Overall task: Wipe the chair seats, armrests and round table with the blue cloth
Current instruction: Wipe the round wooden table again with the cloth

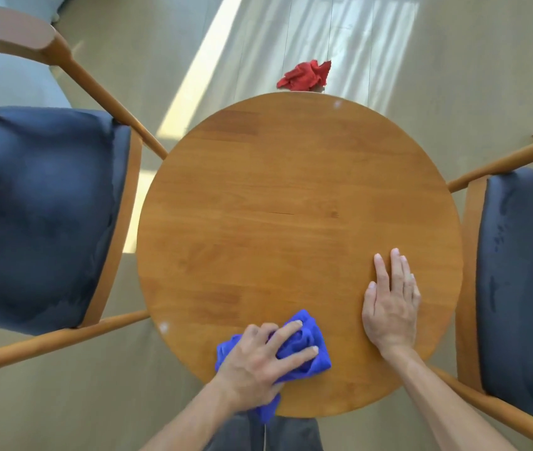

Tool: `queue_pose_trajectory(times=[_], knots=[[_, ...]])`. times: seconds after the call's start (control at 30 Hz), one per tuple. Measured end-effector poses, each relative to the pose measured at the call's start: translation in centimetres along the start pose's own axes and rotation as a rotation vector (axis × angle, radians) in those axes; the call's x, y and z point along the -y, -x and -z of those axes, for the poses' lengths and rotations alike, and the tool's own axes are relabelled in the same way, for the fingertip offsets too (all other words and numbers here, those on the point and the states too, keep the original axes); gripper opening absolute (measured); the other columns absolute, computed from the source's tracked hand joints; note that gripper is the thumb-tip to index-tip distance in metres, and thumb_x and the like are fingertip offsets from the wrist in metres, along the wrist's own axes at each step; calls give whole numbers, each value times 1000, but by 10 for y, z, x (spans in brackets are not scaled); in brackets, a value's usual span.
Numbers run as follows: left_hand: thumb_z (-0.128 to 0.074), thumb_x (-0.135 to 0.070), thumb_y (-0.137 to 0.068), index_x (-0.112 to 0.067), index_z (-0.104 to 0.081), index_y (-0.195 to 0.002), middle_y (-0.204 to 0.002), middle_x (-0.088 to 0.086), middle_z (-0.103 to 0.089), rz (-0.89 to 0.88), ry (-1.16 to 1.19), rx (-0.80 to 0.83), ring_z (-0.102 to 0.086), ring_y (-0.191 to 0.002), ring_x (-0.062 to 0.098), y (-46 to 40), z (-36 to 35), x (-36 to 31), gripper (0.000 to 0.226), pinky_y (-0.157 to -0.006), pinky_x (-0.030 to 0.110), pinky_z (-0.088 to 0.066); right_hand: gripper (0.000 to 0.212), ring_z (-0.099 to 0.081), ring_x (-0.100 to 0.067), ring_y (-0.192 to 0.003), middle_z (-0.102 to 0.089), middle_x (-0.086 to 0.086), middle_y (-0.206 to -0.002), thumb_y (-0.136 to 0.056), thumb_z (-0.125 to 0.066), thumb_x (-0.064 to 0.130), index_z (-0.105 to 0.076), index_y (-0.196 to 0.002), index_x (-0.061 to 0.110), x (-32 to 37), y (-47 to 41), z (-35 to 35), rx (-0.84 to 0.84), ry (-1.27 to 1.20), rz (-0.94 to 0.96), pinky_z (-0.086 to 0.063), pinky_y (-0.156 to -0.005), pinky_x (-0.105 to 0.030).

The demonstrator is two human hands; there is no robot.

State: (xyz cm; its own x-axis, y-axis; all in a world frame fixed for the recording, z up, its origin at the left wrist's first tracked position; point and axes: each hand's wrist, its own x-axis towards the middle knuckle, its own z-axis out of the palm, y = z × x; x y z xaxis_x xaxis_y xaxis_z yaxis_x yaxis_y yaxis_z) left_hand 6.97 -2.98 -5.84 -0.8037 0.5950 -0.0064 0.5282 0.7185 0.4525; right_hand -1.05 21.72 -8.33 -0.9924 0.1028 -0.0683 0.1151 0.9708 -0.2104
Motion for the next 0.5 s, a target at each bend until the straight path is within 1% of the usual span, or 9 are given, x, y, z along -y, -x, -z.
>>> queue_pose_trajectory(times=[0.03, 0.07, 0.1, 0.17, 0.2, 0.27, 0.37, 0.43, 0.5], knots=[[-71, -23, -52, -31, -56, -131, -137, 14, -48, 22, -11, -39, -60, -90, 31, -9, 16, 27, 81, -67, 38, -51, 53, -23, -28, -145, -26, -13, -156, -94, -29, 25, -39, -145, 12, 1, -1, 0, -2, 0, 5, -23, -114, -48], [-77, -20, -49, -26, -60, -130, -135, 18, -52, 107, -27, -95, -62, -92, 35, -20, 34, 57, 83, -69, 41, -52, 53, -23, -28, -145, -26, -13, -156, -94, -29, 25, -39, -145, 12, 1, -2, 0, -6, 0, 8, -24, -114, -48], [-81, -15, -50, -22, -61, -130, -133, 21, -52, 251, -52, -164, -60, -97, 40, -31, 53, 87, 82, -73, 46, -53, 53, -22, -28, -145, -26, -13, -156, -94, -29, 24, -39, -145, 11, 2, -2, -1, -9, 4, 10, -24, -114, -49], [-77, -11, -64, -21, -53, -137, -140, 23, -43, 605, -88, -277, -50, -109, 45, -46, 87, 145, 78, -87, 53, -47, 53, -22, -29, -145, -26, -13, -156, -94, -29, 25, -38, -145, 11, 4, -1, -1, -4, 11, 7, -24, -114, -49], [-72, -12, -71, -23, -47, -141, -144, 22, -36, 744, -83, -307, -44, -115, 45, -49, 99, 169, 76, -94, 53, -43, 53, -22, -29, -145, -26, -13, -156, -94, -29, 24, -38, -145, 11, 5, -2, -1, -5, 11, 5, -23, -114, -49], [-65, -15, -78, -25, -39, -145, -147, 19, -29, 918, -67, -353, -38, -117, 43, -49, 105, 189, 73, -99, 52, -38, 53, -22, -29, -145, -27, -13, -156, -94, -30, 24, -38, -145, 11, 6, -5, -2, -11, 8, -7, -23, -114, -49], [-65, -12, -78, -21, -40, -146, -147, 25, -29, 962, -104, -363, -42, -111, 46, -40, 75, 140, 73, -92, 54, -39, 53, -22, -29, -145, -27, -13, -156, -94, -30, 23, -38, -145, 12, 6, -4, -3, -5, 6, -9, -23, -114, -48], [-73, -10, -68, -18, -47, -142, -142, 29, -37, 881, -57, -313, -48, -104, 46, -34, 45, 72, 78, -82, 53, -45, 54, -22, -29, -145, -26, -13, -156, -94, -28, 24, -38, -145, 12, 5, -2, -3, 7, -7, -20, -21, -115, -47], [-82, -14, -53, -19, -58, -134, -135, 28, -48, 746, 15, -207, -57, -98, 44, -36, 17, 1, 85, -70, 48, -50, 53, -22, -28, -145, -26, -13, -156, -94, -29, 23, -40, -145, 12, 5, -1, 0, 20, -32, -31, -20, -115, -47]])
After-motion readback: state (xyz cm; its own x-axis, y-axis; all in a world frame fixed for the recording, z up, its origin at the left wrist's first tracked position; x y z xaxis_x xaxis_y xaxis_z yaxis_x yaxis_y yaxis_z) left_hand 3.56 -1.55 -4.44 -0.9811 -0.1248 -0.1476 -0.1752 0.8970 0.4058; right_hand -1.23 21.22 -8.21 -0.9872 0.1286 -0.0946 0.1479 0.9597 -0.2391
